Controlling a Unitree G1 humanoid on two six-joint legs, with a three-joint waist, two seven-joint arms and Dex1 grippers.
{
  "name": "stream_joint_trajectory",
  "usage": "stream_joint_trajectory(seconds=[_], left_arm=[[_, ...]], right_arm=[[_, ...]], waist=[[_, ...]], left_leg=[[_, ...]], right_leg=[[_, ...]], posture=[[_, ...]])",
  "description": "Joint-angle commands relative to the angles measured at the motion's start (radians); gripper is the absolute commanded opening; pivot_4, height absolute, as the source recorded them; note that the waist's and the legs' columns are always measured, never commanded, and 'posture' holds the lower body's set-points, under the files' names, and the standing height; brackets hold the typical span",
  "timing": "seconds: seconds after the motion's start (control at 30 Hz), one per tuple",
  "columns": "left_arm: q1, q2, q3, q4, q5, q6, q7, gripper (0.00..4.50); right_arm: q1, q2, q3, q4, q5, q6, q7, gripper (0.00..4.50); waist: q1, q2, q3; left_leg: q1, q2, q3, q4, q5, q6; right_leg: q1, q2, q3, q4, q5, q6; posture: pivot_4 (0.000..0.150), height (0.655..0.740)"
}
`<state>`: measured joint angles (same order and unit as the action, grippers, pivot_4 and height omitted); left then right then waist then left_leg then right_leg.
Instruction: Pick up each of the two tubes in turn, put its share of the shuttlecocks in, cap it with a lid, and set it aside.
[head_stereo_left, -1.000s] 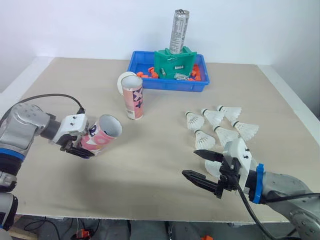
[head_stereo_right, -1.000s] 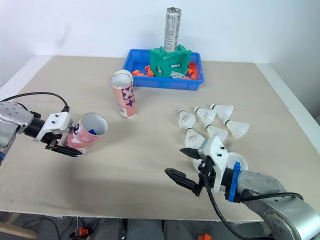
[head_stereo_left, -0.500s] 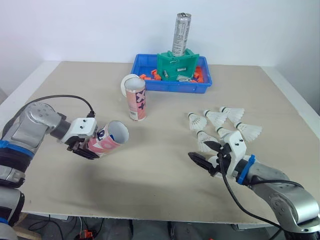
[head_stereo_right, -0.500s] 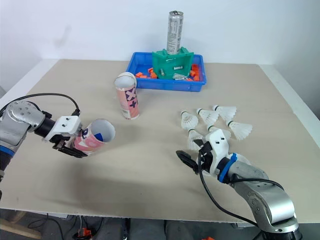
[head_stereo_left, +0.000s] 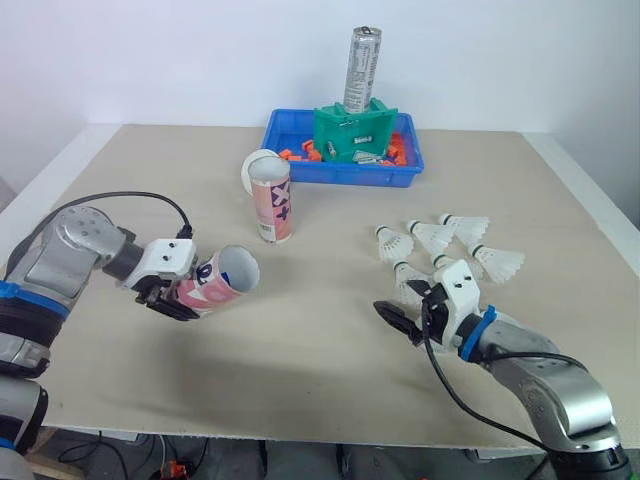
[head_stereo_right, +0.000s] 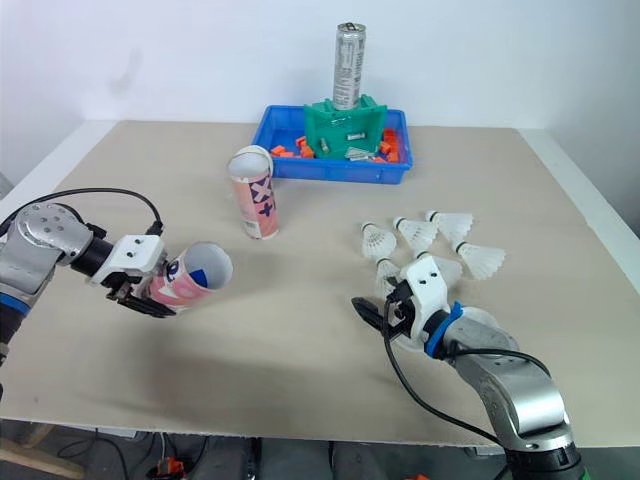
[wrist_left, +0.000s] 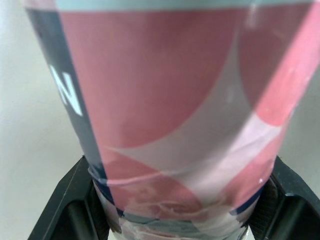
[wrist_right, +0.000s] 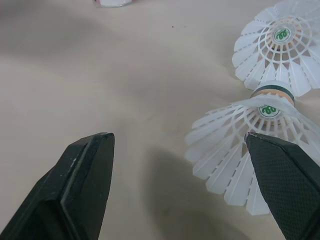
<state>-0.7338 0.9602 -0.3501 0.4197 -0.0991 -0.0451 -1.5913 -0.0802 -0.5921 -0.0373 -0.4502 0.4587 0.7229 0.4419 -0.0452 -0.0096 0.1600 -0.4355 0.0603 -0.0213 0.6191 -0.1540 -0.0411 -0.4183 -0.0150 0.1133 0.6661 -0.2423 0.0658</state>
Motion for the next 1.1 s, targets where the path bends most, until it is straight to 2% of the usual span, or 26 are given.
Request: stream_joint_trajectory(seconds=[0.03,0.4,0.43,0.47,0.57,0.6,0.63,0.7,0.73,1.1], left_arm=[[0.046,-0.029,-0.054,-0.008,-0.001,0.004,-0.023,2.95],[0.062,-0.043,-0.042,-0.028,-0.002,0.007,-0.023,2.95],[0.064,-0.043,-0.041,-0.03,-0.003,0.008,-0.023,2.9],[0.064,-0.045,-0.04,-0.032,-0.002,0.009,-0.023,2.9],[0.067,-0.046,-0.037,-0.04,-0.002,0.011,-0.023,2.9],[0.069,-0.046,-0.036,-0.044,-0.003,0.012,-0.023,2.9],[0.071,-0.045,-0.036,-0.049,-0.005,0.014,-0.023,2.9],[0.075,-0.043,-0.035,-0.058,-0.008,0.017,-0.023,2.9],[0.076,-0.043,-0.035,-0.062,-0.01,0.018,-0.023,2.9],[0.07,-0.043,-0.038,-0.064,-0.013,0.017,-0.023,2.9]], right_arm=[[-0.021,0.009,-0.008,0.0,-0.03,-0.005,-0.021,4.5],[-0.042,0.039,-0.007,0.011,-0.084,0.007,-0.05,4.5],[-0.042,0.041,-0.007,0.01,-0.085,0.009,-0.051,3.96],[-0.043,0.041,-0.008,0.011,-0.087,0.011,-0.052,3.71],[-0.045,0.042,-0.011,0.013,-0.099,0.019,-0.059,2.26],[-0.046,0.043,-0.013,0.014,-0.103,0.021,-0.063,1.91],[-0.048,0.044,-0.016,0.016,-0.108,0.024,-0.069,1.18],[-0.051,0.046,-0.02,0.018,-0.112,0.028,-0.072,0.19],[-0.052,0.046,-0.023,0.016,-0.111,0.03,-0.071,0.04],[-0.074,0.033,-0.046,-0.041,-0.097,0.059,-0.064,0.04]], waist=[[0.0,0.0,0.0],[0.0,0.001,-0.001],[0.0,0.001,-0.001],[0.0,0.001,-0.001],[0.0,0.001,-0.001],[0.0,0.001,-0.001],[0.0,0.001,-0.001],[0.0,0.001,-0.001],[0.0,0.001,-0.001],[0.0,0.001,-0.001]], left_leg=[[0.0,0.0,0.0,0.0,0.0,0.0],[0.0,-0.002,0.0,0.0,0.0,0.001],[0.0,-0.002,0.0,0.0,-0.001,0.001],[0.0,-0.002,0.0,0.0,-0.001,0.001],[0.0,-0.003,0.0,0.0,-0.001,0.001],[0.0,-0.003,0.0,0.0,-0.001,0.001],[0.0,-0.004,0.0,0.0,-0.001,0.002],[0.0,-0.005,0.0,0.0,-0.001,0.002],[0.0,-0.005,0.0,0.0,-0.001,0.002],[-0.001,-0.009,0.0,0.0,-0.001,0.002]], right_leg=[[0.0,0.0,0.0,0.0,0.0,0.0],[0.001,-0.001,0.001,0.0,-0.001,0.001],[0.001,-0.001,0.002,0.0,-0.001,0.002],[0.001,-0.001,0.002,0.0,-0.002,0.002],[0.001,-0.001,0.002,0.0,-0.002,0.002],[0.001,-0.002,0.002,0.0,-0.002,0.002],[0.001,-0.002,0.002,0.0,-0.003,0.002],[0.001,-0.003,0.002,0.0,-0.003,0.003],[0.001,-0.003,0.002,0.0,-0.003,0.003],[0.002,-0.007,0.002,0.0,-0.004,0.005]], posture=[[0.15,0.74],[0.15,0.74],[0.15,0.74],[0.15,0.74],[0.15,0.74],[0.15,0.74],[0.15,0.74],[0.15,0.74],[0.15,0.74],[0.15,0.74]])
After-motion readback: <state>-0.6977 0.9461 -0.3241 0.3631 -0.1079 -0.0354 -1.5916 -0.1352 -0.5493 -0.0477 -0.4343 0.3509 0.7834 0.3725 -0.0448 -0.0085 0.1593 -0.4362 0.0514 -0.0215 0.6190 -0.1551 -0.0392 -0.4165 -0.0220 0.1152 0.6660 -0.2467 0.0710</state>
